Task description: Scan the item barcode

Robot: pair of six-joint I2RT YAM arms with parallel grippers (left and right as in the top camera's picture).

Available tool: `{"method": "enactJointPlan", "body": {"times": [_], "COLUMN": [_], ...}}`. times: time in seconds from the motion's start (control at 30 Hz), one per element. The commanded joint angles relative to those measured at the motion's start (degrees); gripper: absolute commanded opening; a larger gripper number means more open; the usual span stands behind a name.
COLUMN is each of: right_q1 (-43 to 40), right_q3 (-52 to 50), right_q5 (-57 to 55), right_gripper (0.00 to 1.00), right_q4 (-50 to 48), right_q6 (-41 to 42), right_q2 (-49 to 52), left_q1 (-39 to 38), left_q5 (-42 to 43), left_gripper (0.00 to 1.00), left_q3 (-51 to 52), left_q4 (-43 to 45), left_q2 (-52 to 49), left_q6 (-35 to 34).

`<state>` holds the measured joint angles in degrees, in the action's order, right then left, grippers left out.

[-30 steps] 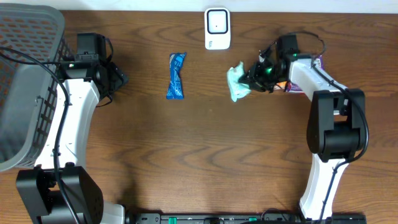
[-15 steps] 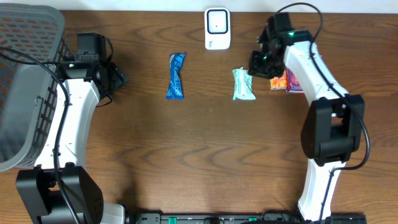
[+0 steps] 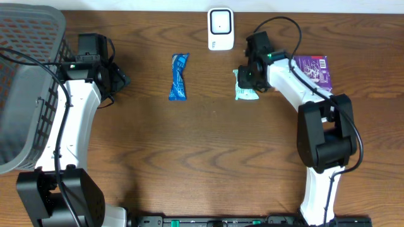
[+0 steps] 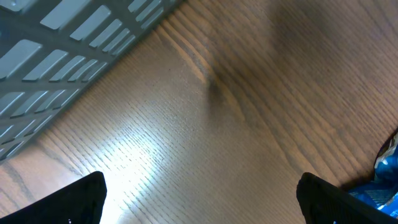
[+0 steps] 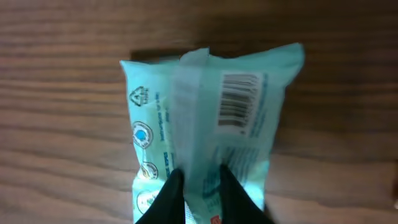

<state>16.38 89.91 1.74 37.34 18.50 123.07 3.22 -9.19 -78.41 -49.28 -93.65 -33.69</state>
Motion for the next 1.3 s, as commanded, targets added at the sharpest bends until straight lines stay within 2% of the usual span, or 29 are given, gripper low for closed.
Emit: {"method": "enactJointPlan", "body": {"times": [0.0, 0.1, 0.27, 0.37, 0.6, 0.77, 0.93, 1.07, 1.17, 1.27], "right_q1": [0.09, -0.57, -1.07, -1.07, -0.98, -1.09, -1.97, -2.1, -2.1, -2.1], "right_q3": [-4.57, -4.17, -1.01, 0.81, 1.92, 1.79, 0.22, -0.81, -1.53, -1.68], "right_q5": [-13.29, -17.86, -16.0, -12.68, -5.14, -4.9, -4.79, -4.76, -4.81, -4.83], "right_gripper": [0.1, 0.13, 0.18, 0.25, 0.24, 0.23, 0.31, 0.31, 0.24, 0.23], "right_q4": [-1.09, -0.92, -0.55, -1.09, -1.99, -0.83, 0.33, 0.35, -0.81, -2.99], "right_q6": [4.26, 3.65, 2.43, -1.16, -7.13, -7.23, -4.17, -4.22, -5.86, -9.94], "right_q2": [0.28, 0.24, 0.24, 0.24, 0.26, 0.28, 0.28, 0.31, 0.48, 1.05], "left_q1": [0.13, 0.13, 0.13, 0.13, 0.13, 0.13, 0.13, 0.13, 0.13, 0.13], "left_q5": [-0.72, -0.72, -0.72, -0.72, -0.72, -0.72, -0.7, -0.7, -0.7, -0.72], "left_gripper": [0.98, 0.98, 0.98, 0.98, 0.98, 0.98, 0.98, 0.98, 0.98, 0.98], "left_q3": [-0.02, -0.02, -0.02, -0.02, -0.02, -0.02, -0.02, -0.02, -0.02, -0.02], "left_q4": [-0.17, -0.17, -0.17, -0.17, -0.17, -0.17, -0.17, -0.17, -0.17, -0.17], "left_q2": [-0.22, -0.22, -0.22, -0.22, -0.22, -0.22, -0.22, -0.22, -0.22, -0.22], "left_q6": [-0.68, -0.68, -0.68, -0.68, -0.68, -0.68, -0.68, -0.68, -0.68, -0.68]}}
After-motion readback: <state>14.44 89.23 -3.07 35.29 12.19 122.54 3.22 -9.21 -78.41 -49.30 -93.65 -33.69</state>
